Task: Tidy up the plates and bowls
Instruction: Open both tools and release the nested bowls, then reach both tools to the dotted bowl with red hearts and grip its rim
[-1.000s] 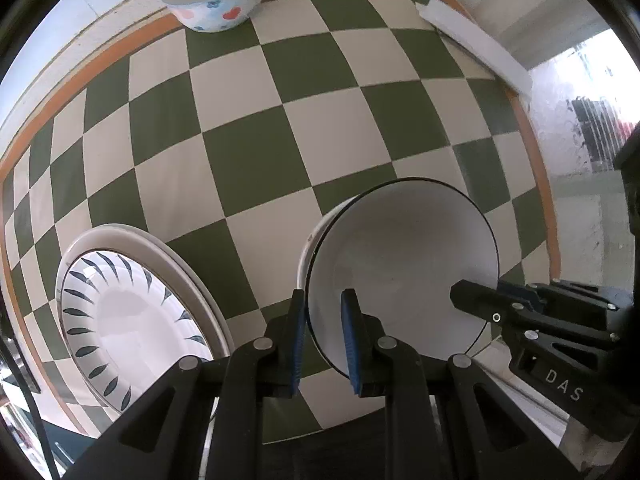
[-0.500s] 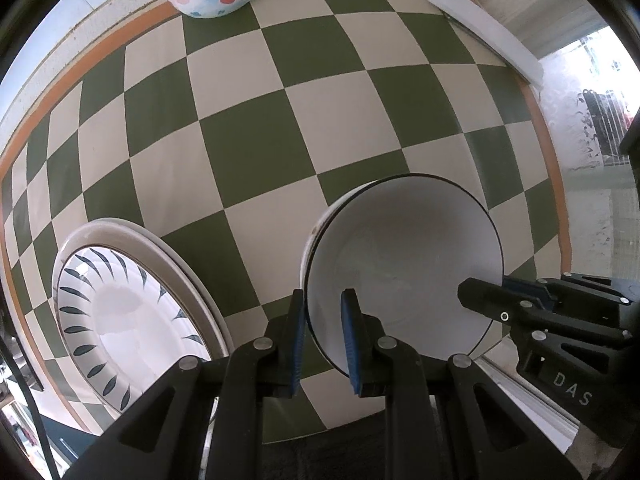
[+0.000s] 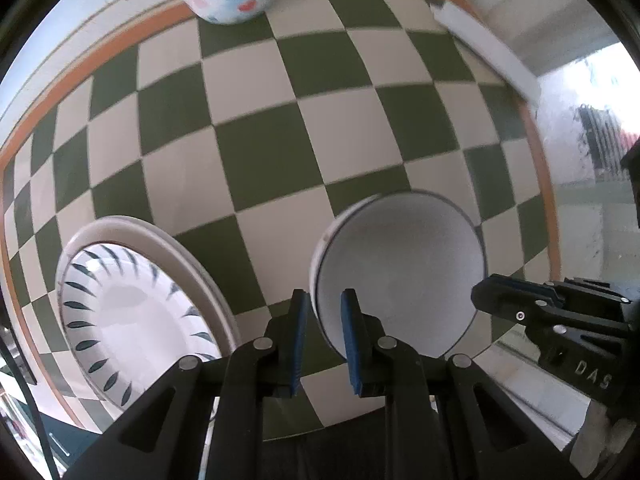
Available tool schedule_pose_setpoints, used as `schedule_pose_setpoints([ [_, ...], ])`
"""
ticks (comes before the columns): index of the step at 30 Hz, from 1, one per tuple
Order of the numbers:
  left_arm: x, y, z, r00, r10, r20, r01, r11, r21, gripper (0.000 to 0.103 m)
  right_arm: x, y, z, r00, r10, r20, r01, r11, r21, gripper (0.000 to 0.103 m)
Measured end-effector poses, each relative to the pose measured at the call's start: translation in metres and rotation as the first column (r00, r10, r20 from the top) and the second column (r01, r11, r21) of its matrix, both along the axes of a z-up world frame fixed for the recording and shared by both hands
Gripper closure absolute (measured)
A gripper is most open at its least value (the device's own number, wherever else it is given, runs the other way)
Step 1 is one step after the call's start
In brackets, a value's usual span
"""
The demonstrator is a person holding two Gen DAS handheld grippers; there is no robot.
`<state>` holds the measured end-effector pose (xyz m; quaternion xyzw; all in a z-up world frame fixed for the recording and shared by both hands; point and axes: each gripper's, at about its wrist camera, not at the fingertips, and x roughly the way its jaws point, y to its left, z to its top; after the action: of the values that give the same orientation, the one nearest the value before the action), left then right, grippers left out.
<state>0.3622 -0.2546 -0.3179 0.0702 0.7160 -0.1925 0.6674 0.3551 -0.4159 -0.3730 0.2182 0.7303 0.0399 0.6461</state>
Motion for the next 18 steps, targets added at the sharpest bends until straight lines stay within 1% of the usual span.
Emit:
schedule_pose_setpoints([
  [3, 0.008, 0.009, 0.020, 0.999, 0.032, 0.026, -0.032, 0.999, -0.032, 0.087, 0.004, -0.006, 0.017, 1.000, -0.007, 0.028, 0.007, 1.000, 0.016, 0.089],
  [5, 0.017, 0.016, 0.037, 0.996, 0.064, 0.054, -0.061, 0.996, -0.059, 0.087, 0.011, -0.010, 0.032, 0.998, -0.017, 0.067, 0.016, 1.000, 0.026, 0.089],
  [7, 0.031, 0.022, 0.053, 0.991, 0.101, 0.088, -0.094, 0.993, -0.077, 0.087, 0.021, -0.012, 0.046, 0.995, -0.020, 0.101, 0.017, 0.999, 0.033, 0.089],
  [9, 0.049, 0.028, 0.065, 0.984, 0.142, 0.105, -0.131, 0.986, -0.105, 0.084, 0.036, -0.013, 0.059, 0.990, -0.011, 0.137, 0.006, 0.999, 0.037, 0.089],
  [10, 0.058, 0.031, 0.068, 0.980, 0.163, 0.110, -0.150, 0.982, -0.115, 0.082, 0.046, -0.013, 0.065, 0.988, -0.007, 0.153, 0.001, 0.999, 0.037, 0.087],
  [11, 0.071, 0.035, 0.070, 0.975, 0.188, 0.116, -0.174, 0.977, -0.120, 0.080, 0.057, -0.013, 0.070, 0.986, -0.002, 0.169, -0.004, 0.999, 0.038, 0.083],
  [13, 0.094, 0.040, 0.069, 0.967, 0.226, 0.114, -0.212, 0.969, -0.125, 0.079, 0.079, -0.012, 0.075, 0.981, 0.009, 0.195, -0.018, 0.999, 0.041, 0.065],
  [14, 0.108, 0.045, 0.067, 0.961, 0.254, 0.106, -0.240, 0.962, -0.129, 0.079, 0.091, -0.013, 0.078, 0.977, 0.005, 0.214, -0.017, 0.999, 0.050, 0.061],
  [15, 0.120, 0.047, 0.062, 0.956, 0.277, 0.098, -0.264, 0.956, -0.127, 0.079, 0.106, -0.013, 0.079, 0.972, 0.000, 0.236, -0.016, 0.998, 0.066, 0.052],
  [16, 0.130, 0.049, 0.058, 0.952, 0.294, 0.088, -0.282, 0.951, -0.125, 0.079, 0.116, -0.011, 0.078, 0.969, -0.004, 0.246, -0.014, 0.997, 0.073, 0.048],
  [18, 0.152, 0.056, 0.047, 0.941, 0.333, 0.065, -0.324, 0.938, -0.122, 0.079, 0.143, -0.010, 0.073, 0.966, -0.010, 0.259, -0.014, 0.996, 0.089, 0.047],
])
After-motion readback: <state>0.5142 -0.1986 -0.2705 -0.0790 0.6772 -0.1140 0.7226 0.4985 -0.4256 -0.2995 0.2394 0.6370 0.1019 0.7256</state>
